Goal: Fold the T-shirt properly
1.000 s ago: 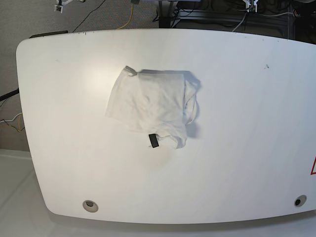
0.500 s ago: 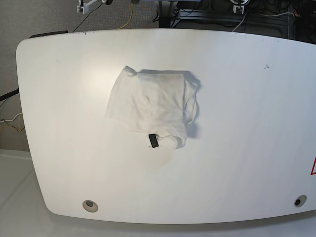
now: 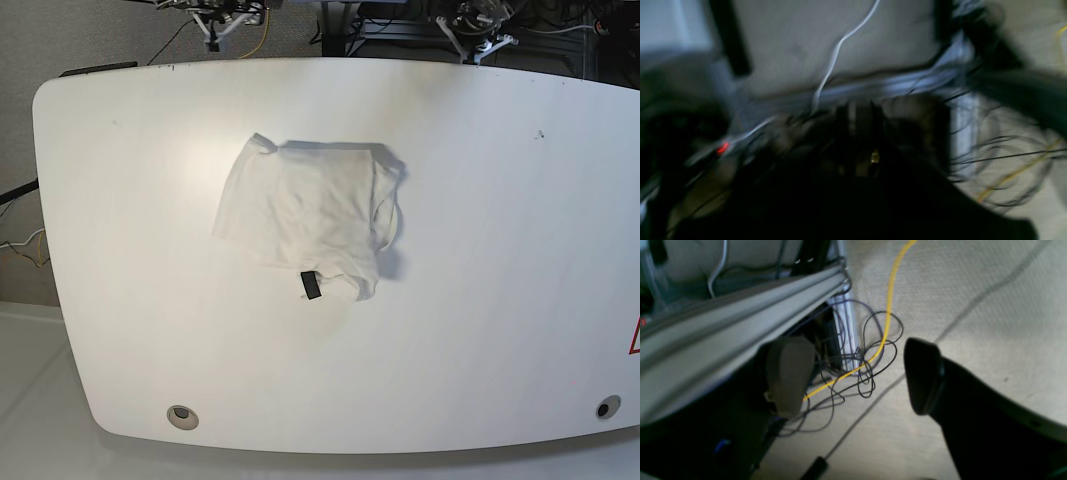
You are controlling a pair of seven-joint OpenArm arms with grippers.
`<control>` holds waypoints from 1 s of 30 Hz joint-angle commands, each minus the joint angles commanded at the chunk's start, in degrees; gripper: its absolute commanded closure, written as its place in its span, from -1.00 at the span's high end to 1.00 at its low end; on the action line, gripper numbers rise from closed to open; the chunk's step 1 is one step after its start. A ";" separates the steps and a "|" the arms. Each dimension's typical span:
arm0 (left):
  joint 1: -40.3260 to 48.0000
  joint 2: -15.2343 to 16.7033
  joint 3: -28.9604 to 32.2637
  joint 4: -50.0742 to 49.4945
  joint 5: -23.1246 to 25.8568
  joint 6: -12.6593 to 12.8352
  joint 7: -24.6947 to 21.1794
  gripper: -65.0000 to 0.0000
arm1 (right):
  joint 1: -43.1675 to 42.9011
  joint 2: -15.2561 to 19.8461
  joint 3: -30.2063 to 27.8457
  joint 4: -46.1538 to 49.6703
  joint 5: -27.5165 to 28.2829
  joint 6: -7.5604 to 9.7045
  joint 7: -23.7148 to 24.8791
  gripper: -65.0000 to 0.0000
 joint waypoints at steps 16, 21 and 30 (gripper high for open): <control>-0.62 3.87 -0.18 0.00 0.09 0.09 0.88 -0.93 | 0.88 -1.76 0.00 -0.18 -0.88 -1.67 -1.93 0.34; 0.44 3.60 -0.26 0.00 -0.09 0.09 0.88 -0.93 | 0.62 -1.67 -0.09 -0.18 -0.88 -1.67 -1.76 0.34; 2.81 3.43 -0.09 0.00 0.18 4.84 0.35 -0.93 | 0.53 -1.58 -0.09 -0.09 -0.88 -1.58 -1.76 0.34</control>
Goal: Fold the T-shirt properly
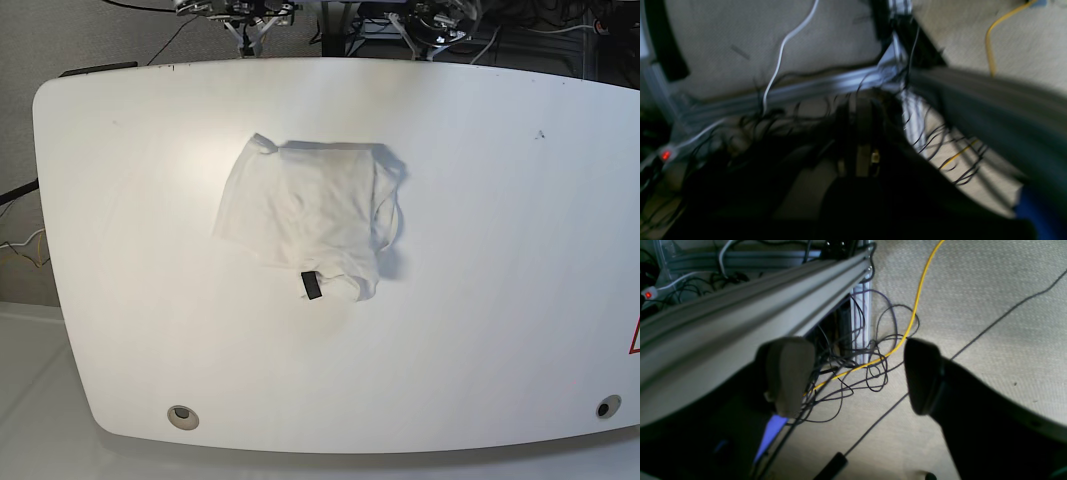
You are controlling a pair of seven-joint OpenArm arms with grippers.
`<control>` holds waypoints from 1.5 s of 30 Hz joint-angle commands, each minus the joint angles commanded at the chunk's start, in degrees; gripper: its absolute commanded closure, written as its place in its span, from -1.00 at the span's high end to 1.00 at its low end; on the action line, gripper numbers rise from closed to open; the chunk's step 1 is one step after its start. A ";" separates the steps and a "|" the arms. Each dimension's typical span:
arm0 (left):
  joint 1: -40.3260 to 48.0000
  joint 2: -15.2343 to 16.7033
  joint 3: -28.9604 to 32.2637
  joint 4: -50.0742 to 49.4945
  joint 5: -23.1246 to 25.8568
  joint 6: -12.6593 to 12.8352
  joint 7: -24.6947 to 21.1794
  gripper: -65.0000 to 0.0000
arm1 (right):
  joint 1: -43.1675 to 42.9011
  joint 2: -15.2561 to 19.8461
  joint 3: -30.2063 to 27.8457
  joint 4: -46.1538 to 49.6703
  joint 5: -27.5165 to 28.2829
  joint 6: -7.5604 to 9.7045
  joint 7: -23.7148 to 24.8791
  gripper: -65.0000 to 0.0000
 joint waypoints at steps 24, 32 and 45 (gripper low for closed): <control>2.11 -2.37 -0.18 0.00 -0.18 0.09 -1.93 -0.93 | 0.00 -0.09 0.00 0.00 0.00 0.09 0.09 0.34; 2.02 -2.37 -0.18 0.00 -0.18 0.09 -1.93 -0.93 | 0.00 -0.26 0.09 0.00 0.09 0.09 0.00 0.34; 1.76 -2.29 0.09 0.00 0.09 0.09 -1.93 -0.93 | 0.00 -0.35 0.09 0.00 0.09 0.09 0.00 0.34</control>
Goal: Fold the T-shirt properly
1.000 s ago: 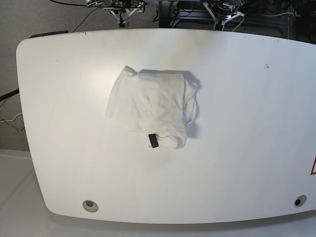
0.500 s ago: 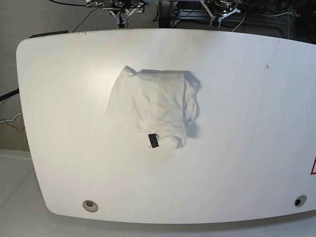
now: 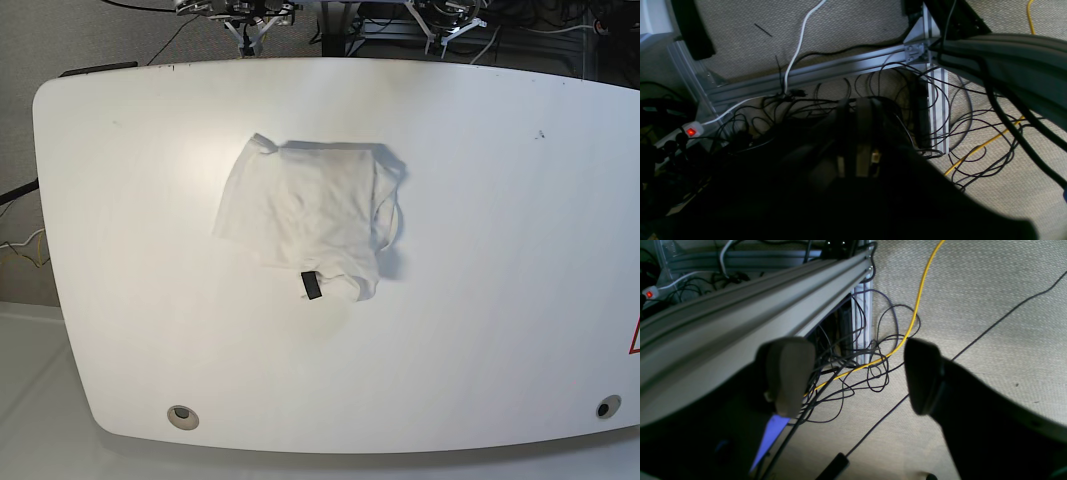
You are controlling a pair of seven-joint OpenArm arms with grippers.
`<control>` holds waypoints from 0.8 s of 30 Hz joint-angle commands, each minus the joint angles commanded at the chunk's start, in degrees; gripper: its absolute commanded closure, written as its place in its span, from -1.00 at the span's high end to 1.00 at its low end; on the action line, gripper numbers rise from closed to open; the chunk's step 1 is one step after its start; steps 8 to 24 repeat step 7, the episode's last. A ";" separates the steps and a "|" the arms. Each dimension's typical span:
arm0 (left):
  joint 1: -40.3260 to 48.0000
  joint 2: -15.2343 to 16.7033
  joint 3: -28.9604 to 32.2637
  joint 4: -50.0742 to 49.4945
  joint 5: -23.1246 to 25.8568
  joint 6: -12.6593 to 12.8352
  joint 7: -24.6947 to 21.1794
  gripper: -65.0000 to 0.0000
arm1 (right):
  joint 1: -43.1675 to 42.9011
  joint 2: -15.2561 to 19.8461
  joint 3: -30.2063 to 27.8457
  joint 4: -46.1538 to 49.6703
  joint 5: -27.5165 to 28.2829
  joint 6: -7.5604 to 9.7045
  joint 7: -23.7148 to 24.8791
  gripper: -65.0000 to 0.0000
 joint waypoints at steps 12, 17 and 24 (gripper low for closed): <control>-0.97 0.18 0.09 0.00 0.18 -0.09 0.09 -0.93 | 0.00 0.00 0.00 0.00 0.26 0.00 0.00 0.34; -0.97 0.18 0.09 0.00 0.18 -0.09 0.09 -0.93 | 0.00 0.00 0.00 0.00 0.26 0.00 0.00 0.34; -0.97 0.18 0.09 0.00 0.18 -0.09 0.09 -0.93 | 0.00 0.00 0.00 0.00 0.26 0.00 0.00 0.34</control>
